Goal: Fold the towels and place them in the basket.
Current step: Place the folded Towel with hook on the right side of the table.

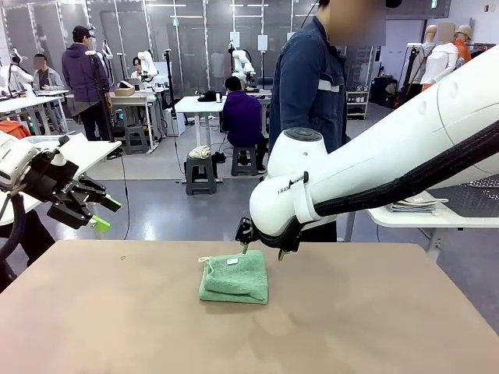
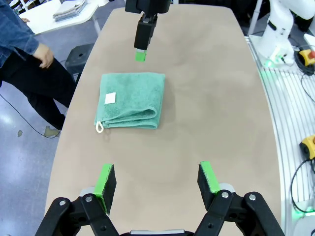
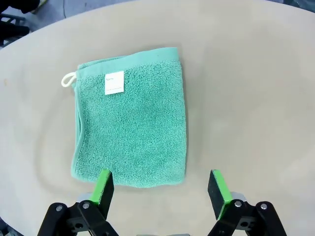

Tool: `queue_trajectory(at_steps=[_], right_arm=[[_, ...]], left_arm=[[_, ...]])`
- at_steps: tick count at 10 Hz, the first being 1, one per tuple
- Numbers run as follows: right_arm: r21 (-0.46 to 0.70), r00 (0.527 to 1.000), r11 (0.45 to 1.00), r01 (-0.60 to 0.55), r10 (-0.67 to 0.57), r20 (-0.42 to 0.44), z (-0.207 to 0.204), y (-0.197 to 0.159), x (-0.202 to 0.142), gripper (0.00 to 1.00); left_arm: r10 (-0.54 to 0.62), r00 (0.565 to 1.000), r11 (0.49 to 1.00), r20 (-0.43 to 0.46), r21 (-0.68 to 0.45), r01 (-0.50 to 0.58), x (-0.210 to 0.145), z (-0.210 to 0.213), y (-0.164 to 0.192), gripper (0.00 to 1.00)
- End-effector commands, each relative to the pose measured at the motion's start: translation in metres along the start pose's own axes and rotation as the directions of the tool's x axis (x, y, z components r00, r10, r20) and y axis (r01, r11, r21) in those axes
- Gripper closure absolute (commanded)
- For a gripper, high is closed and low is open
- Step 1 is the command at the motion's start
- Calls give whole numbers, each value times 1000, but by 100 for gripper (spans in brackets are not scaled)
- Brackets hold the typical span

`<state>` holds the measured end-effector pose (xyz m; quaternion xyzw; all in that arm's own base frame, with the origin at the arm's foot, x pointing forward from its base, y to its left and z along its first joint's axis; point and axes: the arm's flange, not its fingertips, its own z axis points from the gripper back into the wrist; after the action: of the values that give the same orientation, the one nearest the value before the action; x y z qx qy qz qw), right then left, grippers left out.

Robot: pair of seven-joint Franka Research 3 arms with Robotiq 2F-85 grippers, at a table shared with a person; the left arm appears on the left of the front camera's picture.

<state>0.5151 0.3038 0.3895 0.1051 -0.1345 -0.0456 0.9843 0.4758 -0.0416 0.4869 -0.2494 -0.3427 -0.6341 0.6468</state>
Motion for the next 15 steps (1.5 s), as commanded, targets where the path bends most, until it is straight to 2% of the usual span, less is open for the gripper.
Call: queue_trajectory(at_steps=[1,11,12,15], right_arm=[[1,1000,1000,-2,2,1,-2,1,0,3],[0,1000,1000,0,0,0,0,0,0,3],[-23,1000,1000,17,-16,17,-10,-1,-1,3],[-38,999,999,30,-31,-18,-38,-10,-1,3]], left_arm=[[-2,1000,1000,1,6,2,1,0,1,16],[-2,1000,1000,1,6,2,1,0,1,16],[-2,1000,1000,1,6,2,1,0,1,16],[-2,1000,1000,1,6,2,1,0,1,16]])
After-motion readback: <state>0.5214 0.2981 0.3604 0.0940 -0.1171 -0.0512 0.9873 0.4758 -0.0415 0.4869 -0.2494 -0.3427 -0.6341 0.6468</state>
